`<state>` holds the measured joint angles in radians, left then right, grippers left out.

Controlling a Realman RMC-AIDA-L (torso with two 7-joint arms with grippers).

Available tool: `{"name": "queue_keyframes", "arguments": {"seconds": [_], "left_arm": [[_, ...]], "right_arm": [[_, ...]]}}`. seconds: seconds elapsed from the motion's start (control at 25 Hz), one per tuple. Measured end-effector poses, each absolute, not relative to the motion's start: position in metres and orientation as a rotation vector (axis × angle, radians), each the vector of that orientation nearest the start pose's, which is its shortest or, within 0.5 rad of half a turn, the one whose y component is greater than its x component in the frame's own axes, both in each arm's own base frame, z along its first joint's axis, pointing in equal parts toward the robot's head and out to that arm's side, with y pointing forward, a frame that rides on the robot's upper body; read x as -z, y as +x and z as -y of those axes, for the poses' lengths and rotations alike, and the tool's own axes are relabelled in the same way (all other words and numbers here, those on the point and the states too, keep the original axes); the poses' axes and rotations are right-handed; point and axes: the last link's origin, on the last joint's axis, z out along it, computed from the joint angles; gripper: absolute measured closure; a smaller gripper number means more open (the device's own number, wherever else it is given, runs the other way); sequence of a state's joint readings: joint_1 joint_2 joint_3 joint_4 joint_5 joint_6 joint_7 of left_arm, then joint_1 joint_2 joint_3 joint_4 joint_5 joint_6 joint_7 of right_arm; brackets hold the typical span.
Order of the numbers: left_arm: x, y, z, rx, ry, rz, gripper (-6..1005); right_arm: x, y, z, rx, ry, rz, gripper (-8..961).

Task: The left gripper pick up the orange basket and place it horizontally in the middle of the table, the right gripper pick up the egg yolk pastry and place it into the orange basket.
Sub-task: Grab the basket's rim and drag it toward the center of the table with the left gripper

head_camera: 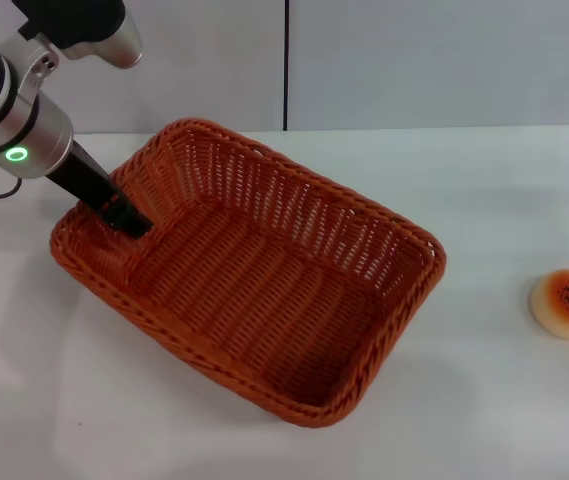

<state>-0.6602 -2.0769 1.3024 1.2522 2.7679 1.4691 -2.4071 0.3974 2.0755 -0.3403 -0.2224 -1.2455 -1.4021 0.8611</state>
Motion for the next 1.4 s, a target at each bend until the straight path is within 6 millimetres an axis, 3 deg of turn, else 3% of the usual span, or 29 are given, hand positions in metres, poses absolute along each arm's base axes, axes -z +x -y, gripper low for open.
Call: {"name": "queue_keyframes", "arguments": {"seconds": [0.48, 0.6, 1.04, 1.4], "left_arm": [[-0.018, -0.187, -0.385, -0.623, -2.487, 0.810, 582], [-0.019, -0.188, -0.385, -0.613, -2.478, 0.838, 766], [-0.055, -0.219, -0.394, -0.303, -2.192, 1.419, 790], [-0.061, -0.253, -0.365, -0.281, -2.106, 1.609, 813]], "right_arm": [[-0.048, 0.341, -0.315, -1.100, -1.577, -0.697, 339], [-0.048, 0.341, -0.316, -1.101, -1.578, -0.696, 340], [-0.049, 0.339, -0.318, -1.107, -1.576, -0.690, 346], [-0.053, 0.337, -0.325, -1.093, -1.581, -0.663, 351]]}}
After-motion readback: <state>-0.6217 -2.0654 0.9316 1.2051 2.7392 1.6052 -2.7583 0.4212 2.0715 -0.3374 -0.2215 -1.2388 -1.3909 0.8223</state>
